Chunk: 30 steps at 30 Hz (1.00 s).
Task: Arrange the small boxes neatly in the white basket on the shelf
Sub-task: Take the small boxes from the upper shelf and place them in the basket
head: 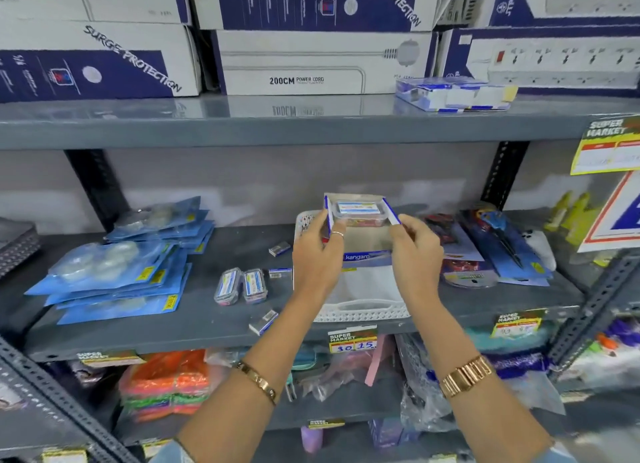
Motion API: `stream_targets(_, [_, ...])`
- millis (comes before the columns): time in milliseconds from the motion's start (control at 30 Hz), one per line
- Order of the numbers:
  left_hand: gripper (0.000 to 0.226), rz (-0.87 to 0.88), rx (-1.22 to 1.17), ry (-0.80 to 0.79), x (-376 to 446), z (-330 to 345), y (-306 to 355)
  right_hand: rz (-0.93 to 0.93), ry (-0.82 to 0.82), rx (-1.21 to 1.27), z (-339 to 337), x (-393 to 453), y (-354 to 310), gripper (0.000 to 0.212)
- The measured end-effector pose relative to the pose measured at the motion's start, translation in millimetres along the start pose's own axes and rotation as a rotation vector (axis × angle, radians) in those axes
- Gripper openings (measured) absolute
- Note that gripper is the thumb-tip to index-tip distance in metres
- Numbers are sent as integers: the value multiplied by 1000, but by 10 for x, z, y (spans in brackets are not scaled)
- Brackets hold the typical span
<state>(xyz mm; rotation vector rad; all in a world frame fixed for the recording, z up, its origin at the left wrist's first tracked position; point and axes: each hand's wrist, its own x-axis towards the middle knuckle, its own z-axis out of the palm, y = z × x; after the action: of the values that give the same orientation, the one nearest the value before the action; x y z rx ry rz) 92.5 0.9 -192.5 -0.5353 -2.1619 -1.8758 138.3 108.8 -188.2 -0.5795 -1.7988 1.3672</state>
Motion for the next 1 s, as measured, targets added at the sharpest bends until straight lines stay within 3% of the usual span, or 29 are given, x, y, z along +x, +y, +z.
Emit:
stream_targets(233, [41,-218,148,-237,279,29,-668,96,-198,-141,253,297,513,26])
stream_targets(567, [34,-420,452,-284,548,177,-1255,230,-541,-250,550,607,1279,43])
stream_targets(700, [41,-443,593,-298,543,224,-1328,334,-635,-285,628,640,1402,47])
stream_targets(1000, [27,-434,952,-386,547,362,-1416,362,-802,-536,714,649,1500,50])
